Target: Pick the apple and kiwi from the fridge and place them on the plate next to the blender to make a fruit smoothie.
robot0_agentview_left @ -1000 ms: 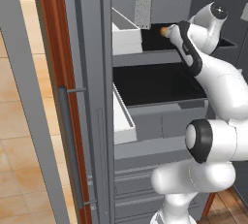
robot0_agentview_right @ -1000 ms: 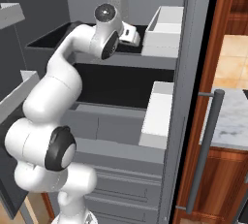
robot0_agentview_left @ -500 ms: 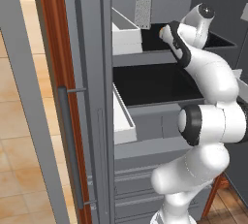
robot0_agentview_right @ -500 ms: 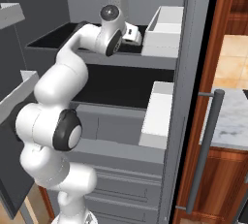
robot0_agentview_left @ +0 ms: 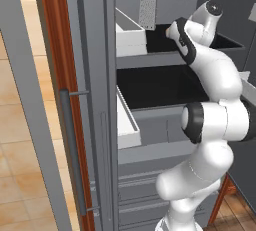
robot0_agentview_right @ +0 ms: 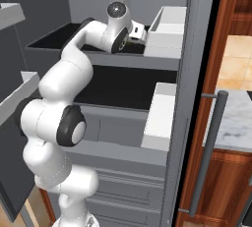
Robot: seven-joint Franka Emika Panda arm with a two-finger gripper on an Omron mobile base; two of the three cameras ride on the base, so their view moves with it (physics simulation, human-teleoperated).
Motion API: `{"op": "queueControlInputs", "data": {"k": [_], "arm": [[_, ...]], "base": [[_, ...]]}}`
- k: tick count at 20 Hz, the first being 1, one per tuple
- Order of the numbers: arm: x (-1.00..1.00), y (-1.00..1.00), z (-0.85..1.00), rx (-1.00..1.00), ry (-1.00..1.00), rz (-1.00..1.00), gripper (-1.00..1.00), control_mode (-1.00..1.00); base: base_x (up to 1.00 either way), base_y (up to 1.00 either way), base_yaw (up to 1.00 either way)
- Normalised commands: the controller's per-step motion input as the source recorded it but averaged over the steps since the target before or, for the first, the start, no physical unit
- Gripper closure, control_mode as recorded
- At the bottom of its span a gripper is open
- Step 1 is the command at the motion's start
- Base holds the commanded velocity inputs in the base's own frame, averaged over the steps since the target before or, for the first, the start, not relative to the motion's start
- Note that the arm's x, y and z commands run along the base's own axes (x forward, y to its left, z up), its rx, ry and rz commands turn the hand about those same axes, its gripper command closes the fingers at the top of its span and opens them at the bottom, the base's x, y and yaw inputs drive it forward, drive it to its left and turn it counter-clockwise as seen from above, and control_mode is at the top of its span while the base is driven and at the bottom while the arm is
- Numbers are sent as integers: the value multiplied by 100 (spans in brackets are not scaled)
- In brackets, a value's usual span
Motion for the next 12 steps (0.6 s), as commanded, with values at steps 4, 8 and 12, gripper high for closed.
{"op": "queueControlInputs", "data": {"k": [4,8,12], "arm": [[-5,0,0,0,-1,0,100,-100],[-46,3,0,0,-9,0,100,-100],[-84,22,-4,0,-15,0,100,-100]], "base": [[0,0,0],[0,0,0],[0,0,0]]}}
